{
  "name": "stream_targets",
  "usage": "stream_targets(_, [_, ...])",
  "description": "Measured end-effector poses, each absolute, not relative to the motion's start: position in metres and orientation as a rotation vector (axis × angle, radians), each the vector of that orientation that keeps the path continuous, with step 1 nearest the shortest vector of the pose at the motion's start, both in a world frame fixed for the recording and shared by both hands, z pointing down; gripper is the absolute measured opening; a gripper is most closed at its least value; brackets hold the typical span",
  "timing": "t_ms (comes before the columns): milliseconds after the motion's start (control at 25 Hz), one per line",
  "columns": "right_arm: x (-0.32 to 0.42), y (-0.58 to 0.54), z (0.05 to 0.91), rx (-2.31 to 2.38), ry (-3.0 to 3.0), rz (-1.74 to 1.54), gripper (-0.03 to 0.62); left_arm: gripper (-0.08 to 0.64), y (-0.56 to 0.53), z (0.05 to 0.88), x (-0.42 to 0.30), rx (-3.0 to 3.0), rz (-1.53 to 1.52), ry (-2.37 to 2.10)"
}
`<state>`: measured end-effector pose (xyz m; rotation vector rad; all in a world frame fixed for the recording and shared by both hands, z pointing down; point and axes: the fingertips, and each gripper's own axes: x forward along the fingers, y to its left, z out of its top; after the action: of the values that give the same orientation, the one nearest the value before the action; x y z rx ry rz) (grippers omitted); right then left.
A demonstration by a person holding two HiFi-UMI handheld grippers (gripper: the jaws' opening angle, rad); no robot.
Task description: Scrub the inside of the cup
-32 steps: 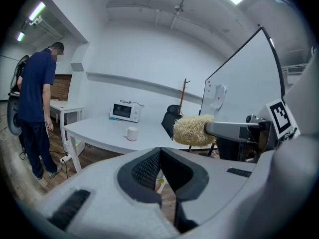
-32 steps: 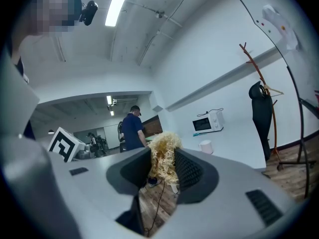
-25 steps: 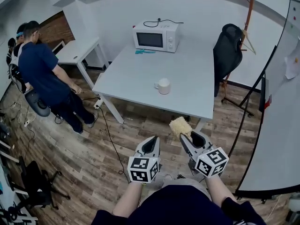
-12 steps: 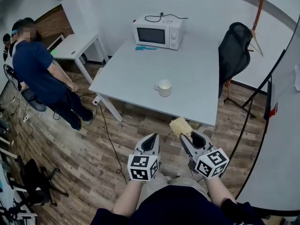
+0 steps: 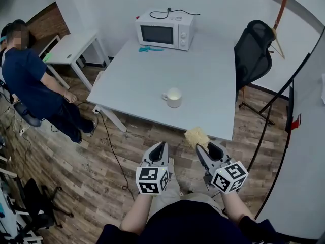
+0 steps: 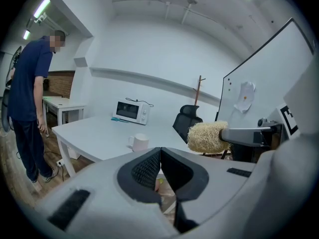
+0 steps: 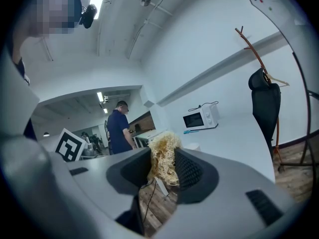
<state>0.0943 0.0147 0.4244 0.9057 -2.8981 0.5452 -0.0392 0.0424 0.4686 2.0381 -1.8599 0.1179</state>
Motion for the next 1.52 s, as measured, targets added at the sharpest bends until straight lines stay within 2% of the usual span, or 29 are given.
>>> stream_targets(1080, [0.020,-0.172,0.432,1.139,-2.802,0.578,0.152,0.020,-0.152,0.533,-0.110,2.147,0.304,-1.707])
stream_targets(1120, [0.019,-0.175,0.432,1.151,-2.798,0.578,0.152,0.030,-0.156,0.538,-0.109,2.158,0.311,-1.687])
stream_targets(1200, [0.018,-0.181,0.432,1.174,-2.790,0.577,0.152,0.149,-0.164,0.547,-0.105,2.181,0.321,-1.640])
stream_targets(1520, [0.021,-0.198,0.438,1.268,-2.735,0.591,0.152,0.272,-0.193,0.587,-0.098,2.258,0.387,-1.562])
